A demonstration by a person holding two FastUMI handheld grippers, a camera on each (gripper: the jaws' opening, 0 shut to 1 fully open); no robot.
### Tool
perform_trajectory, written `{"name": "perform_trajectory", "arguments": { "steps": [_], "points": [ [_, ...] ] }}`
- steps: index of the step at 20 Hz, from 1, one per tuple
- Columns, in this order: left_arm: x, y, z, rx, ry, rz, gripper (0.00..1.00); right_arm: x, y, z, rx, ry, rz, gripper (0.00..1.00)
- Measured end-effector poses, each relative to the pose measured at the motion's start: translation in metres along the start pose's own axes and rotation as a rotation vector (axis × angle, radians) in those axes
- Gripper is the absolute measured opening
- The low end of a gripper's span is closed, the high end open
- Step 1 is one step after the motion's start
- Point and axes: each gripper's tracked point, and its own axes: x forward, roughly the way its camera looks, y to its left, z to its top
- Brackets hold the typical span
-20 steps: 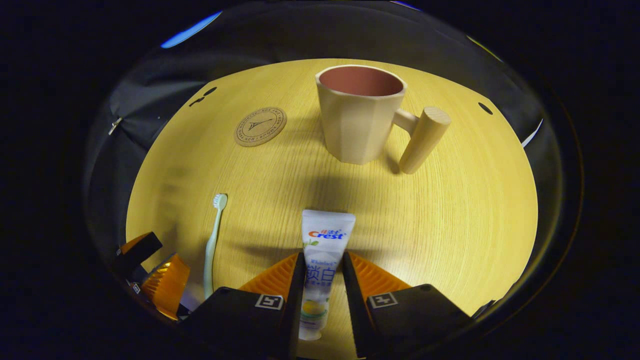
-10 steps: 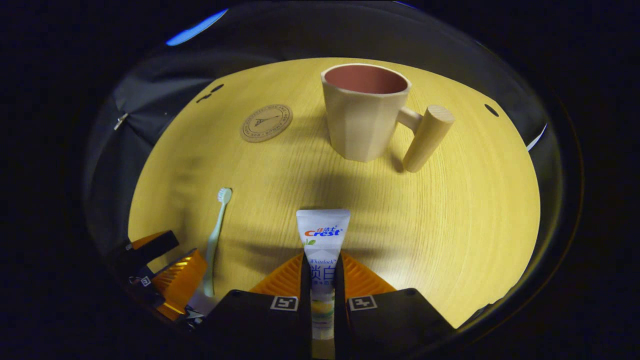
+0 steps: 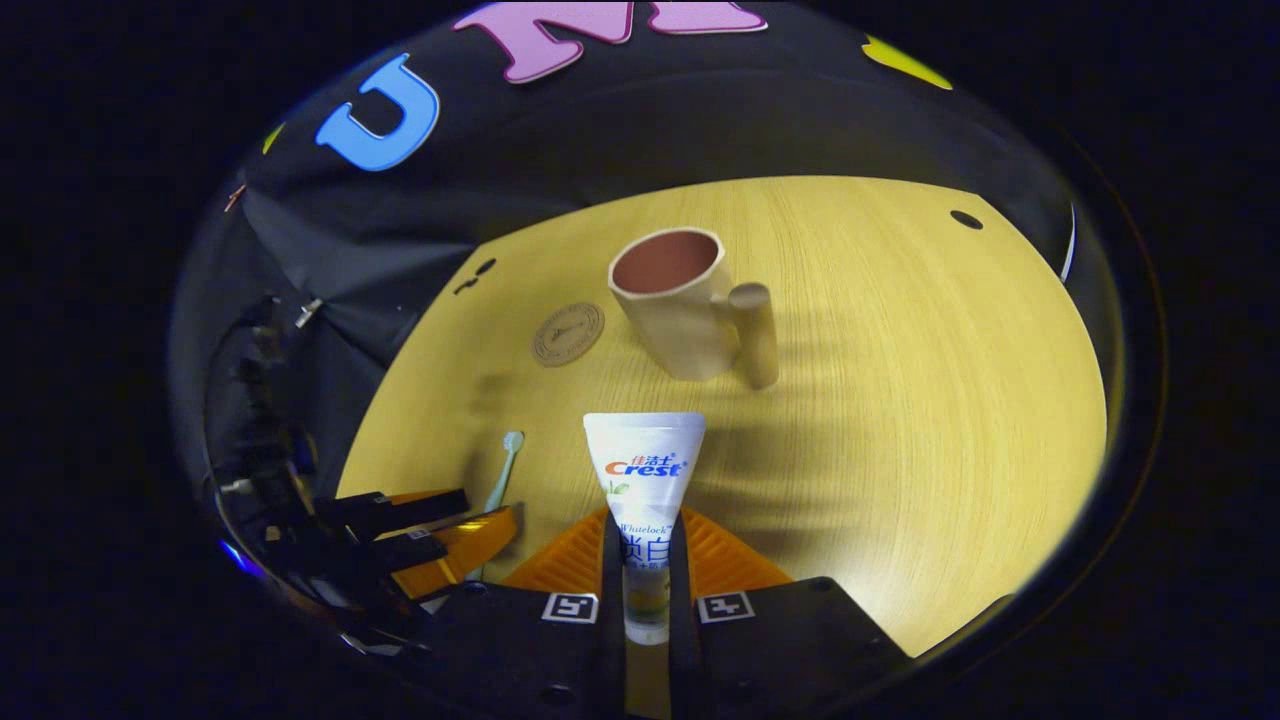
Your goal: Put the toothbrush and toothpaste on the desktop into the cup, then pick up the cup and place it on the coaster on the desktop.
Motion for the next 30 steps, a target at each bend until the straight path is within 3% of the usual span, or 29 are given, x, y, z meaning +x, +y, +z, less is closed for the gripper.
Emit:
{"name": "perform_trajectory", "arguments": {
  "steps": [4, 8, 12, 13, 15, 17, 20, 23, 30],
  "points": [
    [0.007, 0.007, 0.004, 0.045, 0.022, 0.047, 0.88, -0.025, 0.0, 0.017, -0.02, -0.09, 0.079, 0.21],
    [0.01, 0.001, 0.001, 0.113, 0.056, 0.046, 0.86, -0.046, -0.01, 0.025, -0.027, -0.119, 0.098, 0.21],
    [0.013, -0.005, -0.002, 0.108, 0.09, 0.054, 0.55, -0.055, -0.025, 0.039, -0.003, -0.145, 0.102, 0.21],
    [0.009, -0.008, 0.003, 0.112, 0.086, 0.053, 0.37, -0.056, -0.025, 0.041, 0.006, -0.151, 0.105, 0.21],
    [0.012, -0.008, 0.001, 0.119, 0.079, 0.054, 0.16, -0.057, -0.033, 0.046, 0.01, -0.163, 0.103, 0.21],
    [0.012, -0.01, 0.004, 0.113, 0.075, 0.059, 0.07, -0.058, -0.041, 0.046, 0.008, -0.173, 0.099, 0.21],
    [0.01, -0.011, 0.008, 0.113, 0.047, 0.049, 0.06, -0.063, -0.05, 0.05, 0.03, -0.197, 0.108, 0.21],
    [-0.008, -0.019, 0.032, 0.103, -0.072, 0.025, 0.06, -0.07, -0.049, 0.061, 0.058, -0.233, 0.126, 0.21],
    [-0.079, -0.053, 0.104, -0.095, -0.378, -0.08, 0.06, -0.099, -0.031, 0.127, 0.024, -0.384, 0.185, 0.21]
  ]
}}
